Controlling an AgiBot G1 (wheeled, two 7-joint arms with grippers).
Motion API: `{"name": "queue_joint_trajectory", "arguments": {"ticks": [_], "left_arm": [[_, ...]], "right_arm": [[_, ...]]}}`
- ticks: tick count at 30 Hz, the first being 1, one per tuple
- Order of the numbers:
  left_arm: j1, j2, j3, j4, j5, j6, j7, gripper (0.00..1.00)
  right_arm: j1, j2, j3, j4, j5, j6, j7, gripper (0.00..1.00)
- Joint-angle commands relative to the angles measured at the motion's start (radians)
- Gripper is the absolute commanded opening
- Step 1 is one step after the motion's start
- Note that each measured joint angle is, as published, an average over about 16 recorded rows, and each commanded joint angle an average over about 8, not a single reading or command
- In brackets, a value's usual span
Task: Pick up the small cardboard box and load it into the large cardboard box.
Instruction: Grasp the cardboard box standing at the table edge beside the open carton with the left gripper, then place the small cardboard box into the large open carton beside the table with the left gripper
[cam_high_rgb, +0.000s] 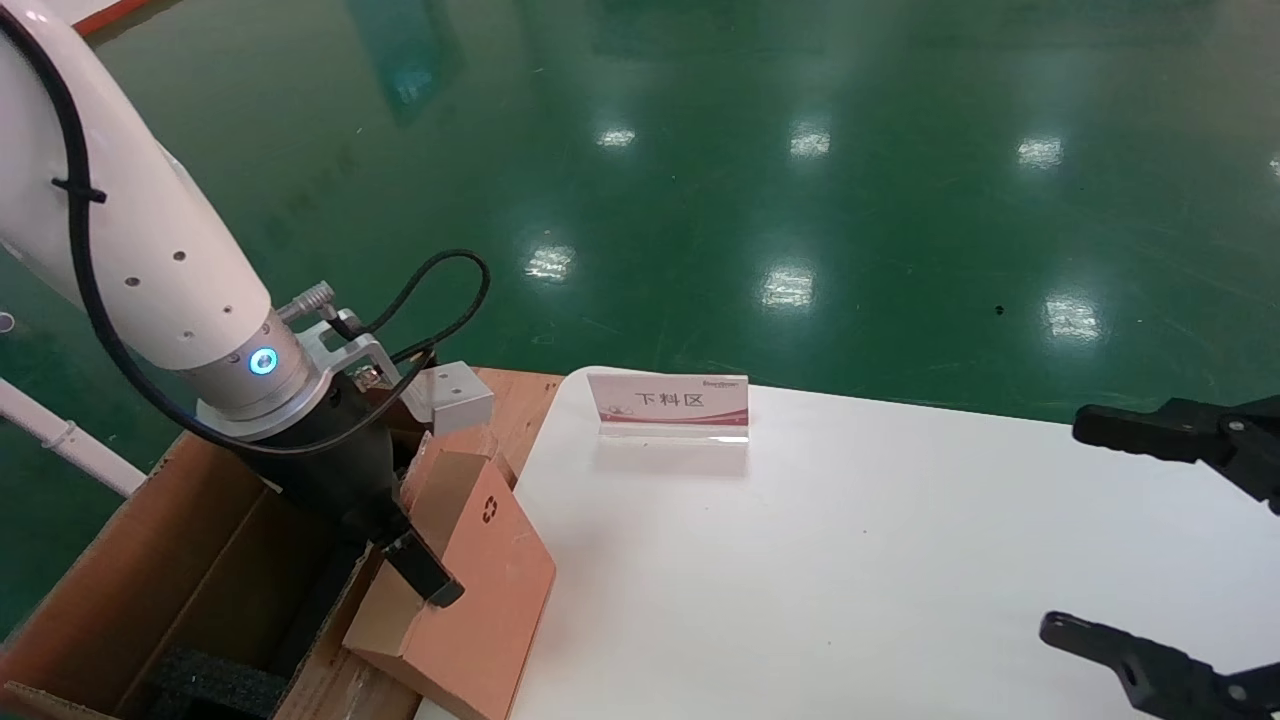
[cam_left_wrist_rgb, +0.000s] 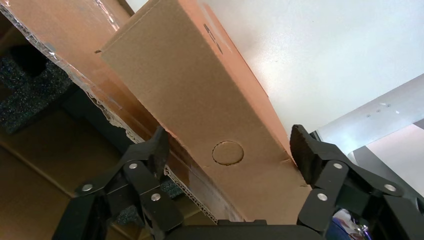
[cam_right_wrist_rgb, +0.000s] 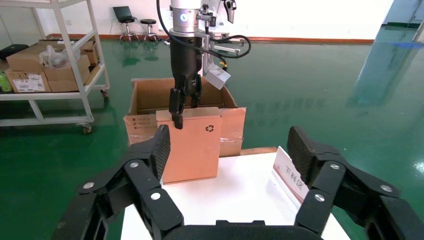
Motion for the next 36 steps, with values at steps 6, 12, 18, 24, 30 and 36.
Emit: {"name": "queue_joint_trajectory", "arguments": {"ticks": [6,12,18,24,30,36], "left_arm": [[0.000,0.000,-0.001,0.000,0.001,0.001,0.000,0.00],[0.000,0.000,-0.002,0.000,0.001,0.001,0.000,0.00],[0.000,0.001,-0.002,0.004,0.000,0.001,0.002,0.00],[-0.038,0.002,-0.026,0.026,-0.015,-0.008,0.022,0.00],[-0.147,0.004,-0.082,0.068,-0.050,0.008,0.058,0.00],[-0.286,0.032,-0.112,0.172,-0.039,0.043,0.136,0.00]], "right_arm": [[0.000,0.000,0.000,0.000,0.000,0.000,0.000,0.00],[0.000,0.000,0.000,0.000,0.000,0.000,0.000,0.00],[0.000,0.000,0.000,0.000,0.000,0.000,0.000,0.00],[0.000,0.000,0.000,0.000,0.000,0.000,0.000,0.00],[0.001,0.000,-0.001,-0.001,0.000,0.000,-0.001,0.00],[0.001,0.000,-0.001,-0.001,0.001,0.000,-0.001,0.00]]}}
